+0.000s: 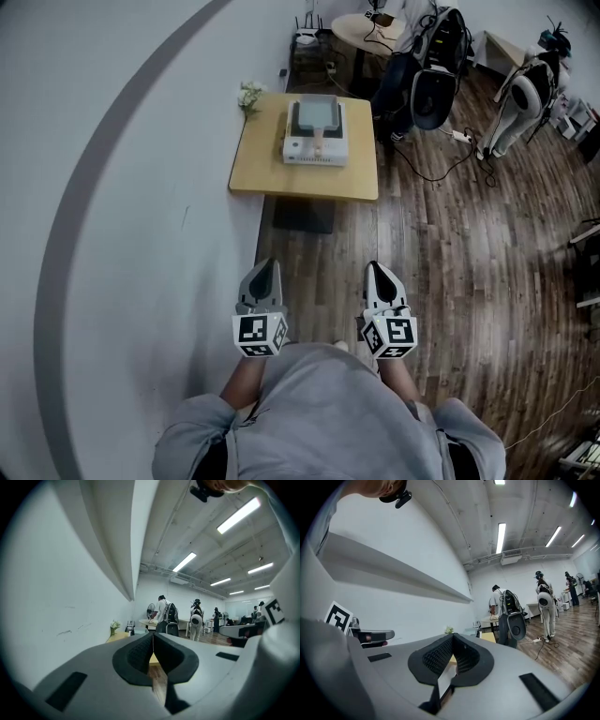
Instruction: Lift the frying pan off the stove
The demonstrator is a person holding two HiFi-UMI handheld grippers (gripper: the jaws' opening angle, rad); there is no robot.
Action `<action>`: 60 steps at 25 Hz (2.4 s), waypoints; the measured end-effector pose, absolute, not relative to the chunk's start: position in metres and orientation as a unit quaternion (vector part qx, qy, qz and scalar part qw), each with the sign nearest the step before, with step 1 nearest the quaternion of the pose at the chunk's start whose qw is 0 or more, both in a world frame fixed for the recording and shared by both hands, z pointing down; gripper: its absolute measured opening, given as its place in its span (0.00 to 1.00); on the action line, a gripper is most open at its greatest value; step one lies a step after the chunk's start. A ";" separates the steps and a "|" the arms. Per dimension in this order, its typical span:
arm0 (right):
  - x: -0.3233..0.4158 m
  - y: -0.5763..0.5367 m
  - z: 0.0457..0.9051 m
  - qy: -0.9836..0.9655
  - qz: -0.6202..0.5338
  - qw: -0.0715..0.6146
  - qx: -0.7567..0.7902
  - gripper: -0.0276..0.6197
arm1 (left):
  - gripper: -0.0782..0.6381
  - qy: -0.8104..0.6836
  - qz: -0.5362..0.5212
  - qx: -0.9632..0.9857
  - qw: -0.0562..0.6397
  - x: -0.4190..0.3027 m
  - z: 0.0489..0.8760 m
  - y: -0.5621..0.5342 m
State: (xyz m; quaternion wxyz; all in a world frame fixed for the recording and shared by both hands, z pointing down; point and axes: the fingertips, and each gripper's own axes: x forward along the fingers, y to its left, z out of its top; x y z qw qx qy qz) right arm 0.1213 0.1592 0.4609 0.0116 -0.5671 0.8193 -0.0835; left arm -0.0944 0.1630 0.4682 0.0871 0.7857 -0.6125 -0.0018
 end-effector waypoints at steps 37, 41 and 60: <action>0.208 0.122 0.481 0.818 -0.109 0.015 -0.565 0.04 | 0.11 -0.594 0.010 0.799 0.091 0.004 0.473 0.121; 0.194 0.096 0.486 0.819 -0.116 0.008 -0.562 0.04 | 0.11 -0.595 0.009 0.798 0.100 -0.007 0.479 0.096; 0.079 -0.034 0.486 0.816 -0.130 0.009 -0.564 0.04 | 0.11 -0.567 0.018 0.815 0.115 -0.107 0.485 -0.032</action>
